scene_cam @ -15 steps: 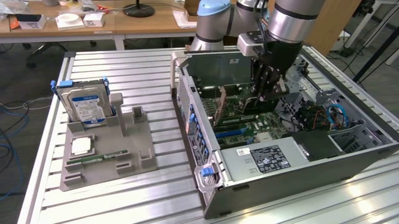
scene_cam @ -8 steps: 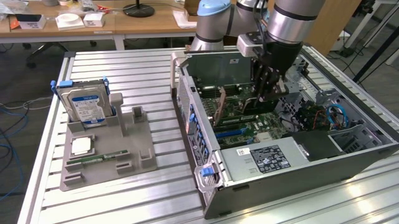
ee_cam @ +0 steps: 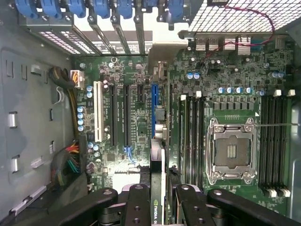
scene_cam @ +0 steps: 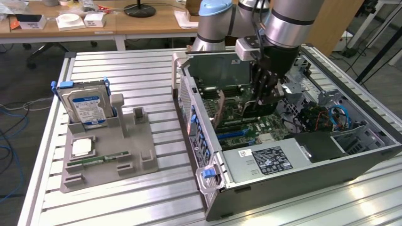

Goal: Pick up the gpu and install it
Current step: 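Insert the gpu into the slot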

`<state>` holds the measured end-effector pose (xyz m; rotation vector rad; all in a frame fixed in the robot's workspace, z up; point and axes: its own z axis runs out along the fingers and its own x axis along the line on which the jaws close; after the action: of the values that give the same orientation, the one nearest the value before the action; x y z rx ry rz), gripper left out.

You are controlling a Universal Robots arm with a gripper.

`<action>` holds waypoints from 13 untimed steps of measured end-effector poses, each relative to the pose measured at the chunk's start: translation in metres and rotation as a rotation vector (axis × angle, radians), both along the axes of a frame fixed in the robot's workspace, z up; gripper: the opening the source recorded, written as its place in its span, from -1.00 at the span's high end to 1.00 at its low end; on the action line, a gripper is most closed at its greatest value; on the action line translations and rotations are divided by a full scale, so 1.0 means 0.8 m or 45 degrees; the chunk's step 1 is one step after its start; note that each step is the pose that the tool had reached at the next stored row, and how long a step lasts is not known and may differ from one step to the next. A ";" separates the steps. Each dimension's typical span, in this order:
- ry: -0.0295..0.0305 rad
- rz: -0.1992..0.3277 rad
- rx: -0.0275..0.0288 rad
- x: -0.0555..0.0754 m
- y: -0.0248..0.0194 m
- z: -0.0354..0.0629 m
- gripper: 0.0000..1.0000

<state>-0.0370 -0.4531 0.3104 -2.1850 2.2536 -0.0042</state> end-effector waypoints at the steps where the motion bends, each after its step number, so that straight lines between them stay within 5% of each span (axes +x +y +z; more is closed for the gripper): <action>1: -0.0006 0.000 -0.0001 -0.001 0.0000 -0.002 0.48; 13: -0.0058 0.000 -0.0001 -0.014 0.0000 -0.019 0.48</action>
<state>-0.0479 -0.4531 0.2954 -2.1827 2.2513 -0.0092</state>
